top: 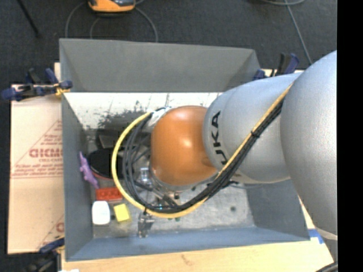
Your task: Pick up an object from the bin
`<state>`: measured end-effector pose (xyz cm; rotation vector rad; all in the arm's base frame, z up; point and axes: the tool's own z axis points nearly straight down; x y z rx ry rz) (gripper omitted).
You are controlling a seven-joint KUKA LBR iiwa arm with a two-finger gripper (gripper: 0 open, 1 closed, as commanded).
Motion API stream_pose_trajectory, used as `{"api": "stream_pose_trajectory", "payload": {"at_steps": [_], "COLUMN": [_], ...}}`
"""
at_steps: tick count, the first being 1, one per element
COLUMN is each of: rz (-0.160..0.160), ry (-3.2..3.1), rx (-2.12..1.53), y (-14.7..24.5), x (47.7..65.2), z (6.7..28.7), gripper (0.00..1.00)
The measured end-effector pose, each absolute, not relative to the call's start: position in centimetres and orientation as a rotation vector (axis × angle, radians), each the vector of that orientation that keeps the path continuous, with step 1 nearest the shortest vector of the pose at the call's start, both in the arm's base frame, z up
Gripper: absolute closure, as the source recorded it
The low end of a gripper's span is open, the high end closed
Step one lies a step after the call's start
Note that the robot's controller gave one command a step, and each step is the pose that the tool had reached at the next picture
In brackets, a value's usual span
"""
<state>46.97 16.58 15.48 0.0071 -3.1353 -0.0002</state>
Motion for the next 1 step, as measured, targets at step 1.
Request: {"api": "stream_pose_trajectory", "payload": {"at_steps": [1], "rz": [-0.003], "ry": [-3.143], "rx": [0.001], "y": [16.51], "x": [47.18], "z": [15.87], "gripper": [0.0]}}
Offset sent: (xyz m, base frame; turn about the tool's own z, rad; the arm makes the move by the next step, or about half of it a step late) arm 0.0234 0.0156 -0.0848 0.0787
